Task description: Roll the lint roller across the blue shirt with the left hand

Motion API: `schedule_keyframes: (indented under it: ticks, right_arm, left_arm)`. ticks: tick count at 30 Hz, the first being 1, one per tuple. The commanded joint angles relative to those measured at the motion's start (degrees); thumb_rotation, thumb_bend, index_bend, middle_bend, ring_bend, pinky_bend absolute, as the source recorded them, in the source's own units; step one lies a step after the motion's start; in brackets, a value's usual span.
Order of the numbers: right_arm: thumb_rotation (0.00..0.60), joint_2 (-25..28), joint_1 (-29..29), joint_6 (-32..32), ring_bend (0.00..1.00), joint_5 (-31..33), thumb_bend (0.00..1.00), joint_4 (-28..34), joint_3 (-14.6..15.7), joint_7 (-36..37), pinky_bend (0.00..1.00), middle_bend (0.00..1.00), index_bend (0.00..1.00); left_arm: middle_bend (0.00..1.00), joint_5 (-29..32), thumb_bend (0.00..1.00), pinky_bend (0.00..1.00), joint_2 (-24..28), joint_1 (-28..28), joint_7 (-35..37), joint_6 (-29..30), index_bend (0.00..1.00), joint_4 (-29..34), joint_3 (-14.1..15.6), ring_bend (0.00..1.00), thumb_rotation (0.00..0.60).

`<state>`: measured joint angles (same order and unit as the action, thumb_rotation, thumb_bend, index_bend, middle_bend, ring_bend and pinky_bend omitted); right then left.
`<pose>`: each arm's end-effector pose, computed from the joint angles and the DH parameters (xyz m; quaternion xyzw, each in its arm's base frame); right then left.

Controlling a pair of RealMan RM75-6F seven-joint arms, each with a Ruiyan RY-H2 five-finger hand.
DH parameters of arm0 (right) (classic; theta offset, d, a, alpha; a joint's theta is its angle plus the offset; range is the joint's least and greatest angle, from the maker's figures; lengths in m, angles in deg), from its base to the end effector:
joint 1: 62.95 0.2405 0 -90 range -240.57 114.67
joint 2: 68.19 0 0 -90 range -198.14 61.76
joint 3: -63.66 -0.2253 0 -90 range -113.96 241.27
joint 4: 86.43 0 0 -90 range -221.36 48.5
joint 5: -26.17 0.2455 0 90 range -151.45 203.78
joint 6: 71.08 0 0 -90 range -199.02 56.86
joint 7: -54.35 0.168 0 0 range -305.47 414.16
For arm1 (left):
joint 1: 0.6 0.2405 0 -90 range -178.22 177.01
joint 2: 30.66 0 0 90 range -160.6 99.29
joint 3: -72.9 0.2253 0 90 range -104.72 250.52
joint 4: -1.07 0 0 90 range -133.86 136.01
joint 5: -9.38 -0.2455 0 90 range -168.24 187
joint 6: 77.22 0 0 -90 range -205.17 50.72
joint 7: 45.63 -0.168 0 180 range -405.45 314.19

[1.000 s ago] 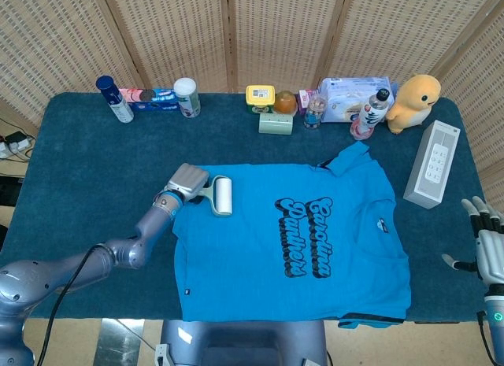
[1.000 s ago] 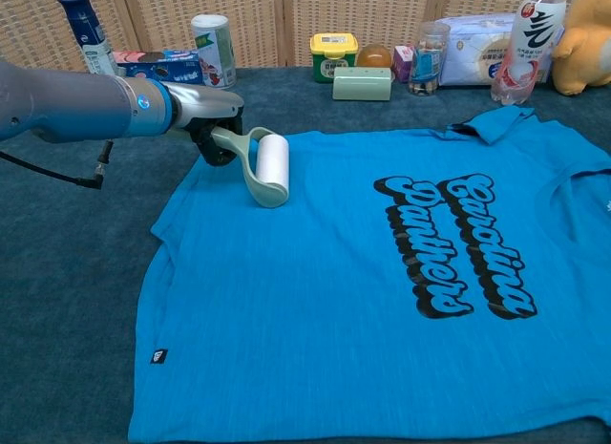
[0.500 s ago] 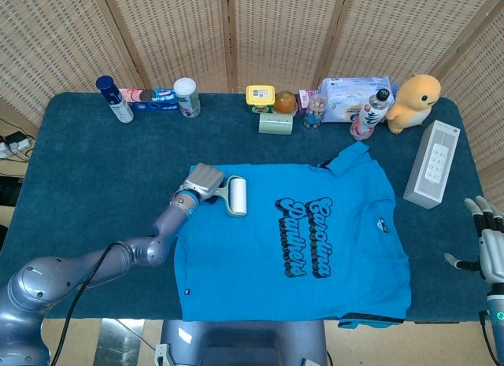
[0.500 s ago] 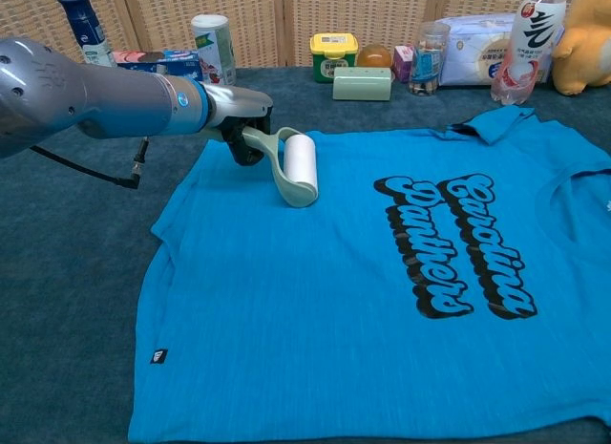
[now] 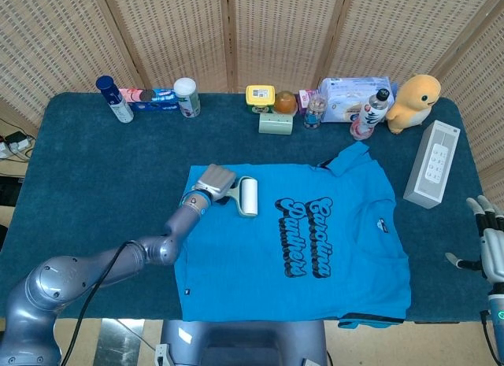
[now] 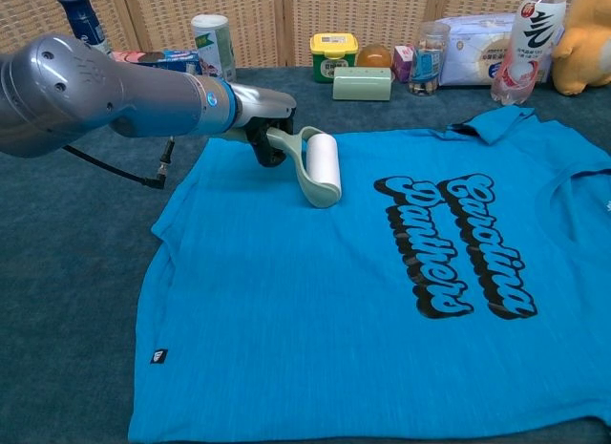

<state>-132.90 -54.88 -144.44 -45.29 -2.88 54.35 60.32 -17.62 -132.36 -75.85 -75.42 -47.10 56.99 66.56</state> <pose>-0.3580 -0.2496 0.1397 0.5222 -0.4483 0.3459 0.6377 -0.0452 0.4432 -0.1321 -0.8138 -0.3726 -0.2245 0.3854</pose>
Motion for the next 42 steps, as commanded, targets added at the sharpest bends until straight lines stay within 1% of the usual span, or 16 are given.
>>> schedule_keyframes:
  ticks: [1, 15, 31, 38, 42]
  right_arm:
    - [0.600, 0.01, 0.01, 0.02, 0.00, 0.01, 0.00, -0.02, -0.01, 0.00, 0.00, 0.00, 0.02]
    - [0.600, 0.06, 0.09, 0.41, 0.00, 0.42, 0.00, -0.35, -0.19, 0.38, 0.00, 0.00, 0.02]
    - [0.600, 0.10, 0.07, 0.42, 0.00, 0.51, 0.00, -0.39, -0.26, 0.52, 0.00, 0.00, 0.02]
    - [0.600, 0.24, -0.03, 0.21, 0.00, 0.37, 0.00, -0.25, -0.28, 0.70, 0.00, 0.00, 0.02]
    - [0.600, 0.24, 0.00, 0.28, 0.00, 0.30, 0.00, -0.17, -0.23, 0.70, 0.00, 0.00, 0.03]
  left_arm:
    - [0.92, 0.61, 0.80, 1.00, -0.48, -0.55, -0.23, -0.19, 1.00, -0.50, 0.08, 0.92, 0.600]
    - [0.92, 3.30, 0.79, 1.00, -2.69, -3.27, -0.65, -1.39, 1.00, -3.74, -0.01, 0.92, 0.600]
    - [0.92, 3.76, 0.79, 1.00, -5.13, -5.74, -0.28, -1.88, 1.00, -5.80, -1.04, 0.92, 0.600]
    - [0.92, 3.44, 0.78, 1.00, -5.00, -6.04, 0.33, -1.60, 1.00, -5.33, -1.60, 0.92, 0.600]
    - [0.92, 2.65, 0.78, 1.00, -4.68, -6.06, 1.41, -1.15, 1.00, -4.47, -2.59, 0.92, 0.600]
